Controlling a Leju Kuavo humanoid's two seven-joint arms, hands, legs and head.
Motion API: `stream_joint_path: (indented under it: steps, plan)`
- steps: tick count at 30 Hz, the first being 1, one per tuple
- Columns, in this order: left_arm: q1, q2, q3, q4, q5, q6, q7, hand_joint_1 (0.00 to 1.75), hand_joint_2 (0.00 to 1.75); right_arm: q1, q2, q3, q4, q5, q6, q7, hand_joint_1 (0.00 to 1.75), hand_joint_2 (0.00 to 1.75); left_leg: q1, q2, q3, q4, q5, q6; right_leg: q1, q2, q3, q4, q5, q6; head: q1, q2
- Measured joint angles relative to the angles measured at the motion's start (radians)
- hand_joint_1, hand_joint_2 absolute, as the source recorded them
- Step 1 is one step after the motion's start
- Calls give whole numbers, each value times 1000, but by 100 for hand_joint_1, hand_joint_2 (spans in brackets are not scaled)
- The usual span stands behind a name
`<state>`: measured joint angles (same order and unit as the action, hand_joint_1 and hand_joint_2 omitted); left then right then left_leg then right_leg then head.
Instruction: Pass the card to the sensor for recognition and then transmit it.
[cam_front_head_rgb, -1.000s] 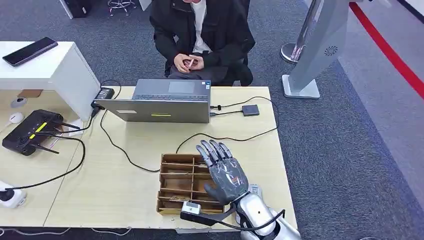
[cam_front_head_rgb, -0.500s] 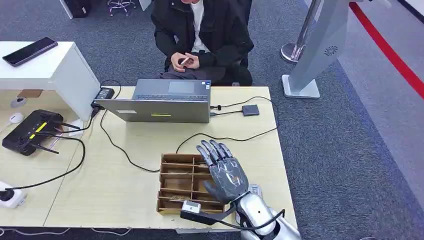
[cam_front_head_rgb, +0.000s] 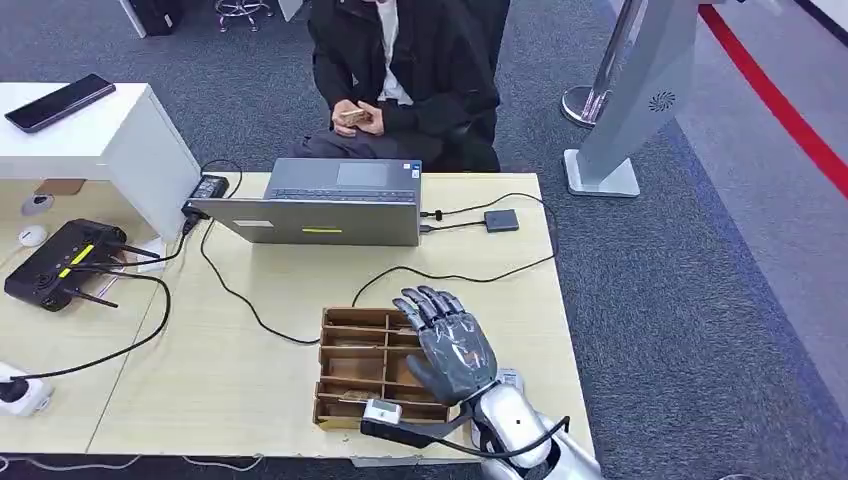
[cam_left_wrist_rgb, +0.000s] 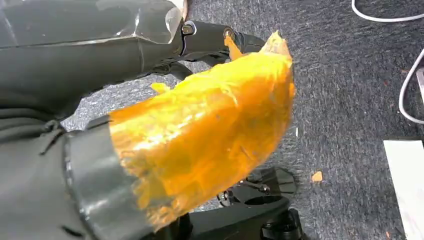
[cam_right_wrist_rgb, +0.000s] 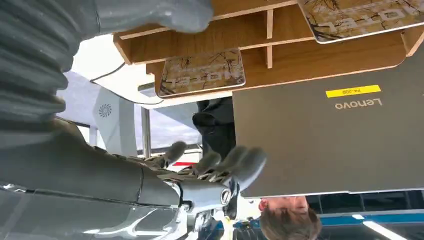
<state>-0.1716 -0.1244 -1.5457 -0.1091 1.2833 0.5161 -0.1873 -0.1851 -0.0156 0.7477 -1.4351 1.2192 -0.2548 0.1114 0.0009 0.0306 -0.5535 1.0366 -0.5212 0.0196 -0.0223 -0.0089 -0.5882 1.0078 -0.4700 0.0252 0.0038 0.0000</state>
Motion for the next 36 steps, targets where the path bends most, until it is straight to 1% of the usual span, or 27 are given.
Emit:
stream_joint_path:
  steps: [3, 5, 9, 13, 14, 16, 18, 19, 20, 22, 25, 26, 27, 28, 29, 30, 31, 32, 33, 36]
  plan:
    - [0, 0, 0, 0, -1, -2, 1, 0, 0, -1, 0, 0, 6, -1, 0, 0, 42, 175, 0, 0, 0, 0, 0, 0, 0, 0, 0, 0, 0, 0, 0, 0]
    - [-1, 0, 0, 0, -3, -2, 3, 0, 0, -1, 0, 0, 7, -2, 2, 0, 51, 175, 0, 0, 0, 0, 0, 0, 0, 0, 0, 0, 0, 0, 0, 0]
    - [-1, 0, 0, 0, -5, -1, 3, 0, 0, -2, 0, 0, 15, -4, 2, 0, 47, 175, 0, 0, 0, 0, 0, 0, 0, 0, 0, 0, 0, 0, 0, 0]
    - [-1, -1, 0, 0, -12, 1, -2, 0, 0, -2, 0, 0, 18, -5, 3, 0, 56, 175, 0, 0, 0, 0, 0, 0, 0, 0, 0, 0, 0, 0, 0, 0]
    - [0, -1, 0, 0, -12, 1, -3, 0, 0, -2, 0, 0, 19, -5, 3, 0, 66, 175, 0, 0, 0, 0, 0, 0, 0, 0, 0, 0, 0, 0, 0, 0]
    - [0, -1, 0, 0, -12, 1, -3, 0, 0, -2, 0, 0, 21, -5, 3, 0, 73, 175, 0, 0, 0, 0, 0, 0, 0, 0, 0, 0, 0, 0, 0, 0]
    - [0, -1, 0, 0, -14, 2, -3, 0, 0, -2, 0, 0, 21, -5, 3, 0, 73, 175, 0, 0, 0, 0, 0, 0, 0, 0, 0, 0, 0, 0, 0, 0]
    - [0, -1, 0, 0, -14, 2, -3, 0, 0, -2, 0, 0, 21, -5, 3, 0, 77, 175, 0, 0, 0, 0, 0, 0, 0, 0, 0, 0, 0, 0, 0, 0]
    - [0, -1, 0, 0, -14, 2, -3, 0, 0, -2, 0, 0, 21, -5, 3, 0, 75, 175, 0, 0, 0, 0, 0, 0, 0, 0, 0, 0, 0, 0, 0, 0]
    - [0, -1, 0, 0, -14, 2, -3, 0, 0, -2, 0, 0, 21, -5, 3, 0, 80, 175, 0, 0, 0, 0, 0, 0, 0, 0, 0, 0, 0, 0, 0, 0]
    - [0, -1, 0, 0, -14, 2, -3, 0, 0, -2, 0, 0, 21, -5, 3, 0, 98, 175, 0, 0, 0, 0, 0, 0, 0, 0, 0, 0, 0, 0, 0, 0]
    - [0, -1, 0, 0, -14, 2, -3, 0, 0, -2, 0, 0, 21, -5, 3, 0, 110, 175, 0, 0, 0, 0, 0, 0, 0, 0, 0, 0, 0, 0, 0, 0]
    - [0, -1, 0, 0, -15, 2, -3, 0, 0, -2, 0, 0, 21, -5, 3, 0, 113, 175, 0, 0, 0, 0, 0, 0, 0, 0, 0, 0, 0, 0, 0, 0]
    - [0, -1, 0, 0, -15, 2, -3, 0, 0, -2, 0, 0, 21, -5, 3, 0, 124, 175, 0, 0, 0, 0, 0, 0, 0, 0, 0, 0, 0, 0, 0, 0]
    - [0, -1, 0, 0, -16, 1, -3, 0, 0, -2, 0, 0, 21, -5, 3, 0, 126, 175, 0, 0, 0, 0, 0, 0, 0, 0, 0, 0, 0, 0, 0, 0]
    - [0, -1, 0, 0, -17, 1, -3, 0, 0, -2, 1, 0, 21, -5, 3, 0, 133, 175, 0, 0, 0, 0, 0, 0, 0, 0, 0, 0, 0, 0, 0, 0]
    - [0, -1, 0, 0, -17, 1, -3, 0, 0, -2, 1, 0, 21, -5, 3, 0, 133, 175, 0, 0, 0, 0, 0, 0, 0, 0, 0, 0, 0, 0, 0, 0]
    - [0, -1, 0, 0, -17, 1, -3, 0, 0, -3, 2, -1, 21, -5, 3, 0, 148, 175, 0, 0, 0, 0, 0, 0, 0, 0, 0, 0, 0, 0, 0, 0]
    - [0, -1, 0, 0, -17, 1, -3, 0, 0, -4, 3, -1, 21, -5, 3, 0, 152, 175, 0, 0, 0, 0, 0, 0, 0, 0, 0, 0, 0, 0, 0, 0]
    - [0, -1, 0, 0, -17, 1, -3, 0, 0, -7, 4, -2, 21, -5, 3, 0, 154, 175, 0, 0, 0, 0, 0, 0, 0, 0, 0, 0, 0, 0, 0, 0]
